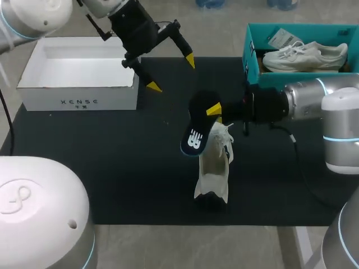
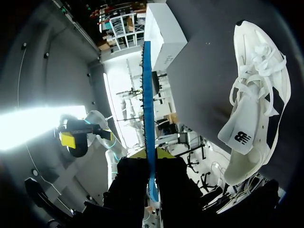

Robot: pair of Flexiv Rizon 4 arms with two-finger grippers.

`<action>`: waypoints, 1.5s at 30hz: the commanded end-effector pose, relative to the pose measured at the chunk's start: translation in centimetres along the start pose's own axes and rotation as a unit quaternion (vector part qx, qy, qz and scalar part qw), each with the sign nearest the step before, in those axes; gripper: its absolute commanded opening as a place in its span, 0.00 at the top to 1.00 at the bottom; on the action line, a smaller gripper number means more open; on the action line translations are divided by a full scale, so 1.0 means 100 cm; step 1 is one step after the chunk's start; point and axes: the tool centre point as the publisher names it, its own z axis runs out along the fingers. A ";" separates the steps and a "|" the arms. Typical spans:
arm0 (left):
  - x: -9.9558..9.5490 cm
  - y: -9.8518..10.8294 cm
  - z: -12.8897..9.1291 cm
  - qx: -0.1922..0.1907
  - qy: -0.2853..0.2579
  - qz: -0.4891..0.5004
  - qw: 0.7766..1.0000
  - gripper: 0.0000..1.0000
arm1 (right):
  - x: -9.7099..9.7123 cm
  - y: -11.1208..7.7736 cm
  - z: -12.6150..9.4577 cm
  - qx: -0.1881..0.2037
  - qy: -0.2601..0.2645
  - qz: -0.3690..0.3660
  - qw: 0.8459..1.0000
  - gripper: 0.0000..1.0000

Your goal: Take the shoe out of the shoebox, open the shoe tongue, remove and reinsert the insole, then place the shoe into the shoebox

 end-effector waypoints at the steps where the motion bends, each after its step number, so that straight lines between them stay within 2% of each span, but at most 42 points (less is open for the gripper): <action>1: -0.008 0.001 0.004 -0.010 0.138 -0.031 0.990 0.00 | 0.000 0.000 0.001 0.000 -0.001 0.000 1.000 1.00; 15: -0.008 0.001 0.004 -0.010 0.138 -0.031 0.990 0.00 | 0.000 0.000 0.001 0.000 -0.001 0.000 1.000 1.00; 16: -0.012 0.002 0.004 -0.015 0.128 -0.008 0.992 0.00 | 0.000 0.000 0.001 0.000 -0.001 0.000 1.000 1.00; 19: -0.023 0.011 0.005 -0.043 0.124 0.042 0.991 0.00 | 0.000 0.000 0.001 0.000 -0.001 0.000 1.000 1.00; 23: -0.029 0.023 0.006 -0.048 0.122 0.073 0.989 0.00 | 0.000 0.000 0.001 0.000 -0.001 0.000 1.000 1.00; 45: -0.034 0.028 0.001 -0.050 0.125 0.070 0.988 0.00 | 0.002 0.001 0.006 0.001 0.002 0.002 1.000 1.00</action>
